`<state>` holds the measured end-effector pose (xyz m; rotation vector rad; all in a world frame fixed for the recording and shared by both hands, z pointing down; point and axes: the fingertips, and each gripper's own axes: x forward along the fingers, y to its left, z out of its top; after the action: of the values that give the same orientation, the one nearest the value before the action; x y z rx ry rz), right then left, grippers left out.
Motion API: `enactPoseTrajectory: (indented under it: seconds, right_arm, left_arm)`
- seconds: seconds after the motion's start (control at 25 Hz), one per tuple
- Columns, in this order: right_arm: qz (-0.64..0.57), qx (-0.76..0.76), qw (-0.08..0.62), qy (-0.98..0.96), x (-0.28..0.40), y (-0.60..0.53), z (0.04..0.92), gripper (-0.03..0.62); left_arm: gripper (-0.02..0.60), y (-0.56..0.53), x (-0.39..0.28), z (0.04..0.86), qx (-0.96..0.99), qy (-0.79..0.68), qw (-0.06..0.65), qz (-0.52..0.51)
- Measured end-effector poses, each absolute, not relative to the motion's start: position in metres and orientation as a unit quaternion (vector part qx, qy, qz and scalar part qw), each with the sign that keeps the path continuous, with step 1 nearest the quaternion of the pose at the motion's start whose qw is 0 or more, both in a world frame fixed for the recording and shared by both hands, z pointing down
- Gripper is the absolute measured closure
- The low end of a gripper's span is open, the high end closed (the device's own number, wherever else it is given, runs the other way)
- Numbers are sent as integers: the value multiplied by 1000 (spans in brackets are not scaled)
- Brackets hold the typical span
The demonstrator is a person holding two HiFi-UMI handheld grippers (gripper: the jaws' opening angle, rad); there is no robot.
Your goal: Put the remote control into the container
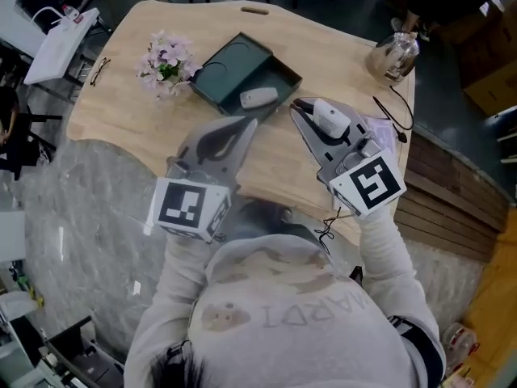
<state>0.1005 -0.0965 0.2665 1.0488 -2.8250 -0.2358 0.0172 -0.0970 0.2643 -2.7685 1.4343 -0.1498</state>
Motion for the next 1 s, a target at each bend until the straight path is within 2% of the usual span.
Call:
enactPoseTrajectory:
  seconds: [0.4, 0.76, 1.0]
  right_arm:
    - [-179, 276, 188, -925, 71, -199, 324, 563]
    - [-289, 126, 387, -866, 31, -263, 449, 563]
    - [-325, 10, 483, -813, 18, -282, 525, 563]
  left_arm:
    - [581, -177, -8, 276, -882, 470, -9, -40]
    - [581, -239, -37, 298, -877, 477, -28, -50]
    - [581, -262, -53, 318, -873, 482, -48, -60]
